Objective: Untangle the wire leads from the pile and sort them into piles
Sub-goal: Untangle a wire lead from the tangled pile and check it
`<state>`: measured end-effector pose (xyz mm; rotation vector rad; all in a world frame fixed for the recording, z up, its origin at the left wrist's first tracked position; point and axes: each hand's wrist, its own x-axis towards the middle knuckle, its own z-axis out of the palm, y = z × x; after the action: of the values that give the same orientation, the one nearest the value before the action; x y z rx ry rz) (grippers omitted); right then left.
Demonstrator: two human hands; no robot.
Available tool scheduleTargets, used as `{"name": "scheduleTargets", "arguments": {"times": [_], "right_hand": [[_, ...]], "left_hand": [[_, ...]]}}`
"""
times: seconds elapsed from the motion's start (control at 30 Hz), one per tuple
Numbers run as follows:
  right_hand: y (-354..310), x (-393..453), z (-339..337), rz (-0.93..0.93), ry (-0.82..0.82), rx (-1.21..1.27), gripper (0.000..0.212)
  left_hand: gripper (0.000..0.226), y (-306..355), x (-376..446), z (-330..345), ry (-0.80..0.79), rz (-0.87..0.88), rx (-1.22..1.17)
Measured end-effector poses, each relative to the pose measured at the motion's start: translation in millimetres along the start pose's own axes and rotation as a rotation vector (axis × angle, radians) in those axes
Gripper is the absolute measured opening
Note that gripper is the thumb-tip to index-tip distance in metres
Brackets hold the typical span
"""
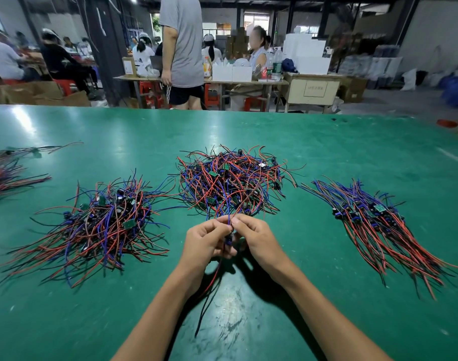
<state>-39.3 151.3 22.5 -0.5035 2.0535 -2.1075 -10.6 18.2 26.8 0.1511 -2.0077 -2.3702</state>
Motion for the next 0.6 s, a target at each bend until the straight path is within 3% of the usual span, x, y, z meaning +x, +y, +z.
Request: {"name": "scheduleTargets", "arguments": {"times": [0.23,0.4,0.5,0.6], "right_hand": [[-1,5,-8,0.068,0.187,0.101,0.032],[-3,9,-15,0.149,0.354,0.190,0.035],[-8,11,-21,0.214,0.494,0.272,0.027],[-9,11,-27,0.262,0.498,0.410,0.021]], "left_hand": [[0.029,2,-8,2,-0.156,0.073,0.218],[0.037,3,-9,-1,-0.265,0.059,0.251],[0.031,3,-11,0,-0.335,0.044,0.306],[0.022,5,-12,0,-0.369,0.015,0.306]]}}
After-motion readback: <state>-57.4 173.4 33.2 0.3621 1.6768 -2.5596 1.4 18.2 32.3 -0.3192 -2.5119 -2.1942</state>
